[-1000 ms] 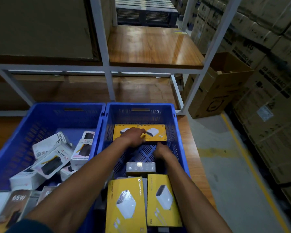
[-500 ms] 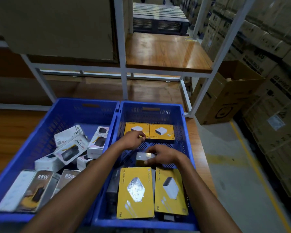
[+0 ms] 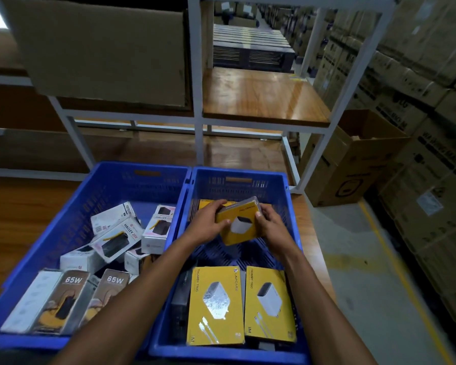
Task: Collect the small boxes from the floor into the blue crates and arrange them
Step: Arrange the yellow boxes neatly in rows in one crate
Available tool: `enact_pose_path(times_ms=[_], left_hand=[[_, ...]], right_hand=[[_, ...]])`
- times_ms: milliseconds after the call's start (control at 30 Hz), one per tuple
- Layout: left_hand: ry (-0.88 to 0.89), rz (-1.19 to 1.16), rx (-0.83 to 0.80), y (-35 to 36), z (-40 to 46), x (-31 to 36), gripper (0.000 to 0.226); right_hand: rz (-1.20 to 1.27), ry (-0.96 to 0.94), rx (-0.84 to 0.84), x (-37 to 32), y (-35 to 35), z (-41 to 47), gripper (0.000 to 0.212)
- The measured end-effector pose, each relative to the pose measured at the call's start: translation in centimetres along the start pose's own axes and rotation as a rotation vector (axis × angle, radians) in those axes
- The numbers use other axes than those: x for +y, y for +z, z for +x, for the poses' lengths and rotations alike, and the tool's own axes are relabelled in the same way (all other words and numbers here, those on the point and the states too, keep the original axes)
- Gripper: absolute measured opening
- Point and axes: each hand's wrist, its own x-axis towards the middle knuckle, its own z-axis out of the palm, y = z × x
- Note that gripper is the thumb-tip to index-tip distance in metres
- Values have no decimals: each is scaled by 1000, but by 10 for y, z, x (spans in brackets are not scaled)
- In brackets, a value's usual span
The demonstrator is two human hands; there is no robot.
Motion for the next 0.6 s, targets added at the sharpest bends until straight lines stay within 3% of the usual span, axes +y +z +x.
enact_pose_path(times_ms=[233,300,433,533,600], left_hand=[[30,-16,52,-1,-5,3,57],[-16,-98,21,-3,-4,4,57],[-178,-431,9,-11,3,6,64],[-253,-658,-13,-12,6,13,70],[-277,-637,-71,-9,5,14,82]], right_hand=[[55,71,148,15,-2,4,29],[159,91,226,15,-7,6,43],[435,233,73,2,-4,-2,67],[377,253,-31,2,4,-9,56],[347,219,47,5,5,-5,43]])
